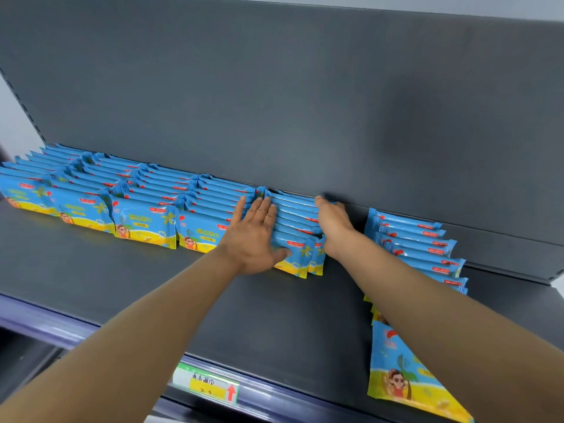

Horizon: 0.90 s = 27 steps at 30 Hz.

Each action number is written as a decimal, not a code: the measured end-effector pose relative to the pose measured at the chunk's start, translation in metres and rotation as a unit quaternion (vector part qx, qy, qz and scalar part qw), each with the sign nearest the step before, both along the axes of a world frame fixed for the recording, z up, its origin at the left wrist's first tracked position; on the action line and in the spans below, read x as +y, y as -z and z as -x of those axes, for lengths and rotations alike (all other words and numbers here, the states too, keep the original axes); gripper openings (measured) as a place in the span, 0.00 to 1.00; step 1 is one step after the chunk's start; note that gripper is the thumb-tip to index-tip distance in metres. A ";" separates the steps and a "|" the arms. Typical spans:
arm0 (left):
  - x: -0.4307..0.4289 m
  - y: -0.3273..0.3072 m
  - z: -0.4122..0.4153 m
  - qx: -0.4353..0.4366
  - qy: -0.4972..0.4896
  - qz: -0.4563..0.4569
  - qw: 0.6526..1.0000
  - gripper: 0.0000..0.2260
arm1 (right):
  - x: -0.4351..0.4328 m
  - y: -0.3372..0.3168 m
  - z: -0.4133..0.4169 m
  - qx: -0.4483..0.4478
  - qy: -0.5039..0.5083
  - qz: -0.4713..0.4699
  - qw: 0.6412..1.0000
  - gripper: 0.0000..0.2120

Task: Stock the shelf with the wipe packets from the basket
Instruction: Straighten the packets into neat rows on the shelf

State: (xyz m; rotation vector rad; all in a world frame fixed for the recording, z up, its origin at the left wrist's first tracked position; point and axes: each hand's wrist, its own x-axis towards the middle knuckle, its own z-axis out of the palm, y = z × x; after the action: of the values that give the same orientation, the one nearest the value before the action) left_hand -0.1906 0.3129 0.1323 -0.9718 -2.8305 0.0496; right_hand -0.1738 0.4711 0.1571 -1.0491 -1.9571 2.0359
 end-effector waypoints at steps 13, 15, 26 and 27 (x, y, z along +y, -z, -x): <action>-0.003 0.003 0.011 0.009 0.040 -0.005 0.999 0.40 | 0.008 0.004 0.009 0.038 0.021 -0.133 0.990 0.14; -0.002 0.002 0.013 -0.001 0.042 -0.006 0.999 0.41 | 0.011 0.004 0.010 0.034 0.031 -0.154 0.987 0.06; -0.002 0.001 0.013 -0.016 0.042 0.005 0.999 0.46 | 0.007 0.002 -0.001 0.051 0.054 -0.012 0.997 0.16; -0.002 0.001 0.013 -0.010 0.039 0.009 0.999 0.45 | 0.008 0.003 -0.005 0.043 0.051 -0.023 0.998 0.14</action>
State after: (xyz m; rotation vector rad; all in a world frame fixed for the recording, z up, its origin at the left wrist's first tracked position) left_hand -0.2031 0.3110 0.1316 -1.0920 -2.8117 0.0566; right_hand -0.1686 0.4795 0.1538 -1.0121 -1.8600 1.9413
